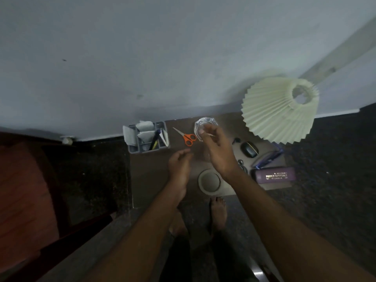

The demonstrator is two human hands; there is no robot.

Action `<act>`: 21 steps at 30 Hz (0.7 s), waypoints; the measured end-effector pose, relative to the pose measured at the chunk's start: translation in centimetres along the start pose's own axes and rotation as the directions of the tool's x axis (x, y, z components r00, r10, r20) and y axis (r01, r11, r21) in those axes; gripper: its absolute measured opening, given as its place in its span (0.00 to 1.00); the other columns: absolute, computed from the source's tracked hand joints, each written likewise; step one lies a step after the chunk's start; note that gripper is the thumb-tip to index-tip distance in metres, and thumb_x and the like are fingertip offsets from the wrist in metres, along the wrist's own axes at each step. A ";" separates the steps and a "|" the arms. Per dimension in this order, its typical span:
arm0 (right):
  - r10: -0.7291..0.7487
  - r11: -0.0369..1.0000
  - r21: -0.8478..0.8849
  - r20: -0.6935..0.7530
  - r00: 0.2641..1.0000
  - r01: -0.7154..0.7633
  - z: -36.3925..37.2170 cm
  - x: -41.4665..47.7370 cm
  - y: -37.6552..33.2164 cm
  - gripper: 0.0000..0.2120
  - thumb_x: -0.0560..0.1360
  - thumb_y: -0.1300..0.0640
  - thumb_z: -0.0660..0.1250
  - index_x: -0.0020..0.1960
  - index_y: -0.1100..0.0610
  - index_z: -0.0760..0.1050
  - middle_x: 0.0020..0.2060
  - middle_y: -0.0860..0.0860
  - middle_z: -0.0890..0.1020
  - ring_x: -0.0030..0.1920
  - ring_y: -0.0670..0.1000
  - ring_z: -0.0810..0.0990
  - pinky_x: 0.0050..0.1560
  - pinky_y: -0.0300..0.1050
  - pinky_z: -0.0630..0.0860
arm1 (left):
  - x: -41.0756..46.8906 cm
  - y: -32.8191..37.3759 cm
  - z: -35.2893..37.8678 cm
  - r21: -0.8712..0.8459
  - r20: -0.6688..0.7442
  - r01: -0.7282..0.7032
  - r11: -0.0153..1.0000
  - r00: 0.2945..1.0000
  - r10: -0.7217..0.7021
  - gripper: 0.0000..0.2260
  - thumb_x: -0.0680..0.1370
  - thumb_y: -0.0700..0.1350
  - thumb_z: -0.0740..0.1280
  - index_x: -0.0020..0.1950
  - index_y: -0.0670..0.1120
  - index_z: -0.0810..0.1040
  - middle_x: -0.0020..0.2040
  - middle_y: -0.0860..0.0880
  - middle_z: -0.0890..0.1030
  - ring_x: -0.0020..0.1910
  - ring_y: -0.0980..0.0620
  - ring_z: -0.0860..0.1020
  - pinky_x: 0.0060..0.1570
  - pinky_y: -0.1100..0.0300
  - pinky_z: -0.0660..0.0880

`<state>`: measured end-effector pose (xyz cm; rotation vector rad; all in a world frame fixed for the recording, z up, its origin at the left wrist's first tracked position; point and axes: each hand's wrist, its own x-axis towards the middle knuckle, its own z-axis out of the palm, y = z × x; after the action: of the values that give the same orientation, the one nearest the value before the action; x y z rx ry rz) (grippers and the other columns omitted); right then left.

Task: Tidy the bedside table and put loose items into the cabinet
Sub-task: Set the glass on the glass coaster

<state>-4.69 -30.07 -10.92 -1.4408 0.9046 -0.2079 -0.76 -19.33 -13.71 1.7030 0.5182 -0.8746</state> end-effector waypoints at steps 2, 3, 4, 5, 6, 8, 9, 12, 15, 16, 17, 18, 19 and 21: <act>0.007 1.000 -0.005 -0.015 1.000 -0.007 -1.6 0.2 0.4 0.10 0.80 0.52 0.68 0.60 0.50 0.77 0.55 0.43 0.82 0.52 0.37 0.80 0.51 0.32 0.74 | 0.1 0.1 1.3 0.021 0.038 -0.006 1.000 0.999 0.005 0.11 0.79 0.38 0.66 0.60 0.41 0.80 0.52 0.47 0.80 0.51 0.50 0.76 0.62 0.48 0.75; 0.007 1.000 -0.006 -0.022 1.000 -0.007 -2.3 0.3 0.8 0.10 0.80 0.51 0.68 0.61 0.49 0.77 0.56 0.44 0.82 0.53 0.38 0.81 0.53 0.34 0.76 | 0.1 0.1 1.8 0.027 0.056 -0.002 1.000 0.998 0.000 0.10 0.79 0.39 0.66 0.60 0.41 0.80 0.52 0.47 0.80 0.51 0.50 0.76 0.62 0.49 0.75; 0.006 1.000 -0.014 -0.032 0.999 -0.007 -3.0 0.4 1.2 0.11 0.80 0.51 0.68 0.61 0.50 0.77 0.57 0.44 0.82 0.55 0.40 0.81 0.55 0.36 0.76 | 0.1 0.2 2.3 0.027 0.073 0.006 1.000 0.997 -0.008 0.09 0.79 0.39 0.65 0.58 0.43 0.80 0.51 0.47 0.80 0.51 0.50 0.75 0.60 0.50 0.74; 0.005 1.000 -0.026 -0.043 0.999 -0.007 -3.7 0.5 1.6 0.12 0.80 0.50 0.68 0.62 0.52 0.77 0.58 0.45 0.82 0.58 0.42 0.81 0.58 0.38 0.77 | 0.2 0.2 2.8 0.024 0.087 0.019 1.000 0.996 -0.021 0.07 0.79 0.39 0.65 0.55 0.45 0.80 0.50 0.47 0.80 0.52 0.49 0.75 0.58 0.51 0.74; 0.005 0.999 -0.035 -0.052 0.999 -0.006 -4.2 0.6 2.0 0.13 0.80 0.50 0.68 0.63 0.53 0.77 0.58 0.45 0.82 0.59 0.43 0.81 0.60 0.40 0.77 | 0.4 0.2 3.1 0.023 0.095 0.036 0.999 0.995 -0.038 0.05 0.79 0.39 0.65 0.51 0.47 0.80 0.48 0.48 0.80 0.51 0.49 0.75 0.56 0.53 0.73; 0.022 0.999 -0.028 -0.068 0.997 -0.024 -5.0 0.8 2.8 0.14 0.79 0.49 0.69 0.62 0.53 0.77 0.57 0.45 0.83 0.59 0.43 0.81 0.59 0.40 0.77 | 0.8 0.2 3.5 0.027 0.105 0.085 0.996 0.991 -0.088 0.05 0.79 0.41 0.66 0.44 0.48 0.78 0.42 0.50 0.78 0.48 0.47 0.75 0.51 0.54 0.72; 0.040 0.999 -0.011 -0.074 0.996 -0.041 -5.2 0.9 3.2 0.14 0.79 0.48 0.69 0.61 0.52 0.77 0.55 0.45 0.83 0.57 0.42 0.81 0.56 0.38 0.78 | 0.8 0.3 3.7 0.026 0.109 0.119 0.993 0.987 -0.121 0.05 0.79 0.42 0.67 0.43 0.48 0.77 0.41 0.50 0.77 0.45 0.47 0.75 0.47 0.55 0.73; 0.120 0.993 0.026 -0.077 0.990 -0.118 -5.5 1.3 4.4 0.12 0.78 0.46 0.70 0.58 0.50 0.78 0.49 0.42 0.85 0.50 0.36 0.83 0.47 0.32 0.76 | 1.1 0.2 4.1 0.044 0.162 0.229 0.973 0.959 -0.233 0.07 0.80 0.49 0.66 0.54 0.48 0.78 0.47 0.49 0.79 0.47 0.46 0.78 0.47 0.56 0.77; 0.207 0.978 0.044 -0.038 0.978 -0.205 -5.5 1.8 5.4 0.16 0.76 0.42 0.69 0.58 0.50 0.80 0.50 0.45 0.86 0.51 0.41 0.85 0.51 0.39 0.78 | 1.4 0.3 4.5 0.065 0.210 0.285 0.956 0.933 -0.292 0.16 0.80 0.54 0.65 0.64 0.49 0.76 0.55 0.49 0.79 0.54 0.43 0.79 0.53 0.53 0.78; 0.227 0.973 0.044 -0.028 0.974 -0.226 -5.4 2.0 5.6 0.18 0.75 0.40 0.69 0.58 0.51 0.81 0.50 0.47 0.86 0.52 0.45 0.85 0.54 0.45 0.80 | 1.5 0.3 4.7 0.069 0.217 0.289 0.955 0.930 -0.297 0.17 0.79 0.55 0.65 0.65 0.49 0.76 0.55 0.49 0.80 0.54 0.43 0.80 0.53 0.53 0.78; 0.246 0.969 0.041 -0.024 0.969 -0.245 -5.3 2.1 5.7 0.21 0.74 0.38 0.68 0.57 0.53 0.81 0.50 0.49 0.87 0.52 0.48 0.85 0.57 0.51 0.81 | 1.6 0.3 4.8 0.068 0.224 0.294 0.953 0.927 -0.302 0.17 0.79 0.56 0.65 0.65 0.49 0.76 0.54 0.48 0.80 0.54 0.43 0.80 0.54 0.52 0.78; 0.267 0.963 0.037 -0.024 0.963 -0.266 -5.3 2.3 5.8 0.23 0.73 0.37 0.68 0.56 0.53 0.82 0.49 0.51 0.87 0.52 0.51 0.85 0.60 0.56 0.80 | 1.7 0.4 5.1 0.070 0.231 0.296 0.953 0.924 -0.304 0.18 0.79 0.57 0.65 0.64 0.48 0.77 0.52 0.48 0.80 0.53 0.43 0.80 0.55 0.51 0.78; 0.292 0.956 0.034 -0.023 0.956 -0.291 -5.2 2.4 5.9 0.23 0.71 0.36 0.68 0.54 0.54 0.82 0.48 0.51 0.87 0.52 0.52 0.86 0.60 0.59 0.80 | 1.9 0.4 5.3 0.070 0.237 0.297 0.952 0.922 -0.305 0.18 0.79 0.57 0.65 0.63 0.48 0.77 0.51 0.47 0.81 0.53 0.44 0.80 0.57 0.51 0.78; 0.343 0.939 0.020 -0.005 0.939 -0.343 -5.1 2.8 5.9 0.24 0.71 0.35 0.67 0.51 0.54 0.83 0.47 0.52 0.87 0.51 0.54 0.86 0.60 0.62 0.79 | 2.3 0.4 5.7 0.065 0.250 0.301 0.951 0.918 -0.308 0.17 0.78 0.57 0.66 0.61 0.48 0.77 0.54 0.47 0.80 0.56 0.43 0.80 0.60 0.50 0.78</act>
<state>-8.40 -34.62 -16.74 -1.2418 1.1409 0.0394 -0.64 -25.05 -15.92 1.5225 0.6058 -1.3125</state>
